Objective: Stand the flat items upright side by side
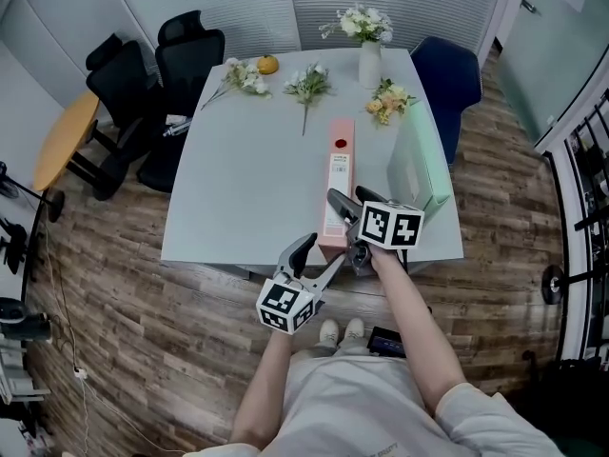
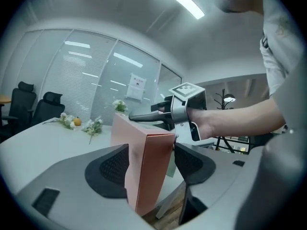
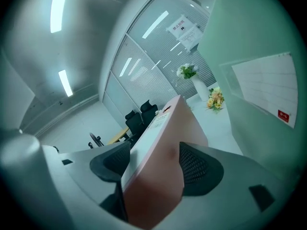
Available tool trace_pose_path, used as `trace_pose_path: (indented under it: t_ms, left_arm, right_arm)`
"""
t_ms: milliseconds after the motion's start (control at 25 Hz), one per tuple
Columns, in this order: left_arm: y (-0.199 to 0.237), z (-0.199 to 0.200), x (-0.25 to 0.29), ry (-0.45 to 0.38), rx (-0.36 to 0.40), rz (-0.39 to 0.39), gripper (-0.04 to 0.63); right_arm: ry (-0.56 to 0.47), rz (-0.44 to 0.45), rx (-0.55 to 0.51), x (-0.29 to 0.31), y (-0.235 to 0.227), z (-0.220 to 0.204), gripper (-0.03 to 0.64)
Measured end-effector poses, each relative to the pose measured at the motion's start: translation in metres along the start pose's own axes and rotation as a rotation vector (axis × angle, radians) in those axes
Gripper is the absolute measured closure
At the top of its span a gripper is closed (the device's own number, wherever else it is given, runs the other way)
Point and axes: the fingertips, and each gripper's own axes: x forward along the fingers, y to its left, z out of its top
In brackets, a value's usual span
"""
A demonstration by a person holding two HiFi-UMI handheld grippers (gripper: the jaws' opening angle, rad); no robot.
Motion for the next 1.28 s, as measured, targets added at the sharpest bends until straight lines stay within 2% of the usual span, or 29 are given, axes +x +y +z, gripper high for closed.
trace_pose_path:
  t_ms: [80, 320, 480, 600, 800, 920, 1280]
  left_arm:
    - [0.000, 0.005, -0.004, -0.023, -0.015, -0.023, 0.308]
    - [0.011, 0.025, -0.015, -0.109, -0.106, -0.017, 0.308]
    - [0.014, 0.037, -0.014, -0.143, -0.142, -0.042, 0.308]
    - [0.025, 0.050, -0.010, -0.176, -0.195, -0.059, 0.310]
    - [0.054, 0.061, 0.008, -0.185, -0.313, -0.126, 0.310]
    - [0.073, 0.064, 0.027, -0.169, -0.386, -0.188, 0.310]
    - [0.097, 0.060, 0.075, -0.029, -0.424, -0.436, 0.310]
  right_arm:
    - [0.007, -0.006, -0.017, -0.002, -0.001, 0.000, 0.295]
    - [0.012, -0.021, -0.027, -0.007, -0.004, 0.001, 0.295]
    - [0.023, -0.033, -0.038, -0.011, -0.004, 0.000, 0.295]
    - [0.021, -0.029, -0.042, -0.012, -0.001, 0.006, 0.295]
    - [0.023, -0.075, -0.077, -0.003, 0.000, 0.015, 0.295]
    - [0.031, -0.118, -0.097, 0.005, -0.002, 0.023, 0.295]
    - [0.044, -0.269, -0.101, 0.035, -0.014, 0.057, 0.295]
